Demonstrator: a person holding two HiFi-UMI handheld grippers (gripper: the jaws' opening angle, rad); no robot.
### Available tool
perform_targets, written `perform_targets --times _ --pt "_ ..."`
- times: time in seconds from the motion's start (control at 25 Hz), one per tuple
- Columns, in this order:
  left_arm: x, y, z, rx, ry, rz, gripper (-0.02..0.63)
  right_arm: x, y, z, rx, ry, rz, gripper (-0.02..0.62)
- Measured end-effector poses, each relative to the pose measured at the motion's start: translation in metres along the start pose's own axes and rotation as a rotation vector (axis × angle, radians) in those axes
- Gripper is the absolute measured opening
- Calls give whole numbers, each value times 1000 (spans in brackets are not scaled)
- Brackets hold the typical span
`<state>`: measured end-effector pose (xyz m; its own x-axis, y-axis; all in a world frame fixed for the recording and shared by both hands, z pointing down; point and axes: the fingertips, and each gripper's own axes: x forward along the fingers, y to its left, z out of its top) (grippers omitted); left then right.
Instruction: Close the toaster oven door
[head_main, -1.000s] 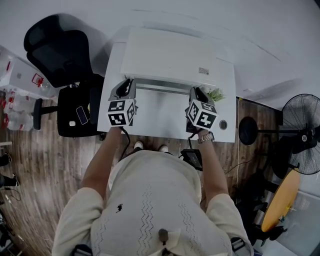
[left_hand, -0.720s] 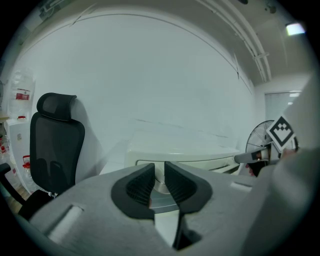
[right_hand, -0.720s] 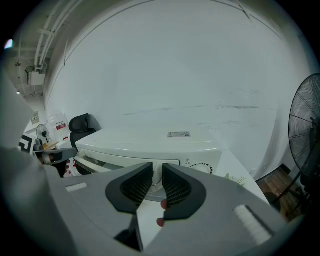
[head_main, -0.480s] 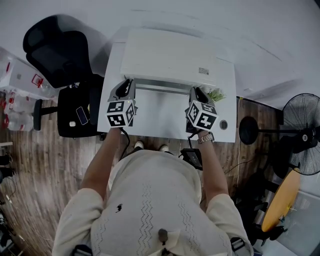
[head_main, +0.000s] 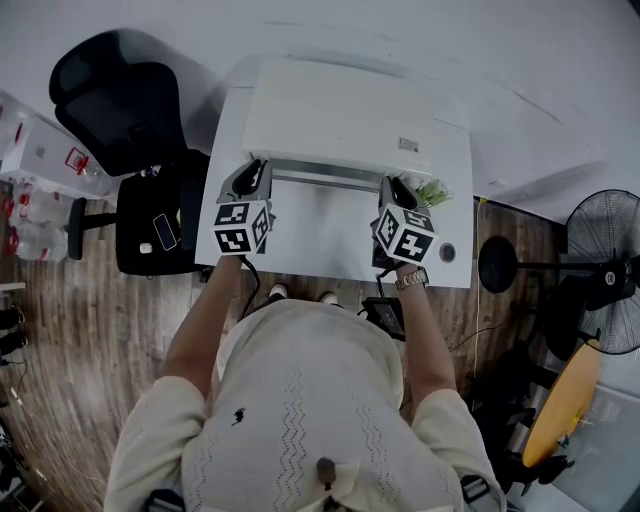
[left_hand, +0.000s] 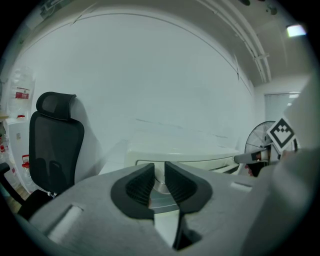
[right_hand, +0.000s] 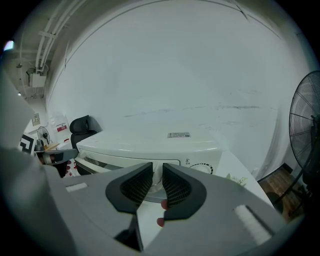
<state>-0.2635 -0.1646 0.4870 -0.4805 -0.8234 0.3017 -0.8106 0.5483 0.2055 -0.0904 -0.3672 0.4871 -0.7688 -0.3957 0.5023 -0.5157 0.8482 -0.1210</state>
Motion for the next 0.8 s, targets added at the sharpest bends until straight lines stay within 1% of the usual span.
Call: perform_targets --times 0.36,0.68,0.8 --pt "0 1 2 36 -4 15 66 1 2 2 -3 -5 10 78" --pt "2 -1 3 85 8 6 69 1 1 2 -7 -9 20 78" --pt "1 1 3 91 16 -4 74 1 2 3 -25 -10 19 80"
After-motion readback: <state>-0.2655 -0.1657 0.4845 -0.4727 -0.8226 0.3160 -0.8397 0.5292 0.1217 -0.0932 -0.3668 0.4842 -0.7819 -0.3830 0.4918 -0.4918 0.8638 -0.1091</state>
